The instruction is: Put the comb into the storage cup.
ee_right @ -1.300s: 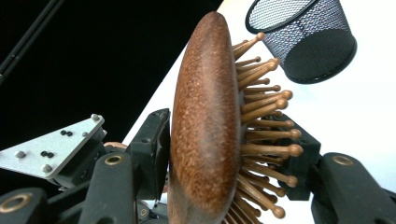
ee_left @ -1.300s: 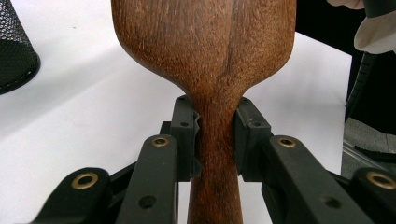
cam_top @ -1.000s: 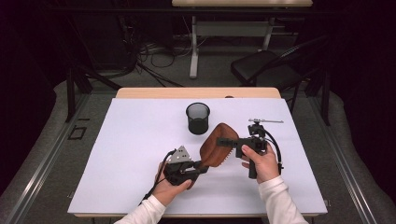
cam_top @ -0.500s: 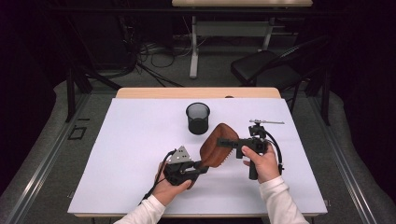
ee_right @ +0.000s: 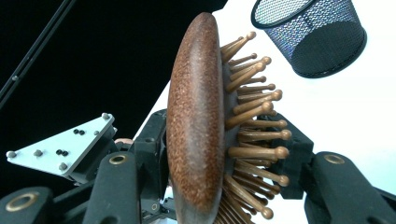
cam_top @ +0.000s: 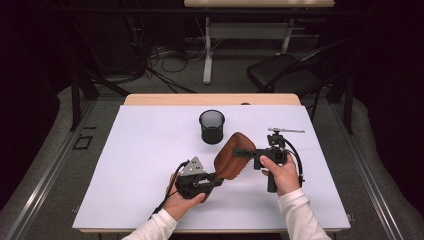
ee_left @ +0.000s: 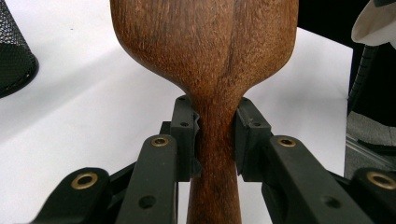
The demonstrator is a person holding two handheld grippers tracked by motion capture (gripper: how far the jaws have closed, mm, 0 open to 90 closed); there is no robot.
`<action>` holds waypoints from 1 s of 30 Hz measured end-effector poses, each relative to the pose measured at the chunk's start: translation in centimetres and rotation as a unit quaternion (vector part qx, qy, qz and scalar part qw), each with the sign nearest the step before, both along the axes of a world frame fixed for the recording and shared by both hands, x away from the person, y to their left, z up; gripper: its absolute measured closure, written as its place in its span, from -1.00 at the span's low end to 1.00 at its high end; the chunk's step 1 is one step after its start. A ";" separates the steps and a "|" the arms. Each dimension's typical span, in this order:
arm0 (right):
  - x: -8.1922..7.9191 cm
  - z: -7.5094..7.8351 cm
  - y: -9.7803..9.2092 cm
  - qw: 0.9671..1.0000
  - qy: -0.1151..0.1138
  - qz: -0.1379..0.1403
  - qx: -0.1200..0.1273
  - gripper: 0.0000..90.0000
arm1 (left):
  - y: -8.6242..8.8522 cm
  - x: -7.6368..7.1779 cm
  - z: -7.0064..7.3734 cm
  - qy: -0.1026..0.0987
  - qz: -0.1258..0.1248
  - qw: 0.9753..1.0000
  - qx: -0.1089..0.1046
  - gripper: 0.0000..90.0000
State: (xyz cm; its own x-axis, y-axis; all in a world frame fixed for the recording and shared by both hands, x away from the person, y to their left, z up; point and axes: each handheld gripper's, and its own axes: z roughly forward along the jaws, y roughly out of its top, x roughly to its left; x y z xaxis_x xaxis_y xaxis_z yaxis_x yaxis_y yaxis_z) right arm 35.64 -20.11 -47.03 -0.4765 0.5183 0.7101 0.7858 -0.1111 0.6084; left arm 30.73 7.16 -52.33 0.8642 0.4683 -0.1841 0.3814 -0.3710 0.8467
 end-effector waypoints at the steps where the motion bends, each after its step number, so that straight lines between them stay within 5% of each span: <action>1: -0.1 0.0 0.0 1.000 0.001 -0.001 0.000 0.06 | 0.0 0.0 0.0 0.000 -0.001 1.000 -0.001 0.62; 10: 0.0 0.1 -0.2 1.000 0.024 -0.003 0.004 0.10 | -0.1 0.0 0.0 -0.004 -0.002 1.000 0.003 0.62; 30: -0.1 0.0 -0.3 0.999 0.037 -0.007 0.010 0.14 | -0.1 -0.1 0.0 -0.010 -0.001 1.000 0.004 0.61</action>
State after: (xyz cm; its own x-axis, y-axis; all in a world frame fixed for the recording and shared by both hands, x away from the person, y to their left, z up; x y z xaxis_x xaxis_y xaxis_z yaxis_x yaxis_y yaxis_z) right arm 35.51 -20.43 -46.99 -0.4156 0.5105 0.7528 0.8265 -0.1336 0.5469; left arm 30.65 7.07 -52.37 0.8692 0.4669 -0.1627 0.3626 -0.3783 0.8517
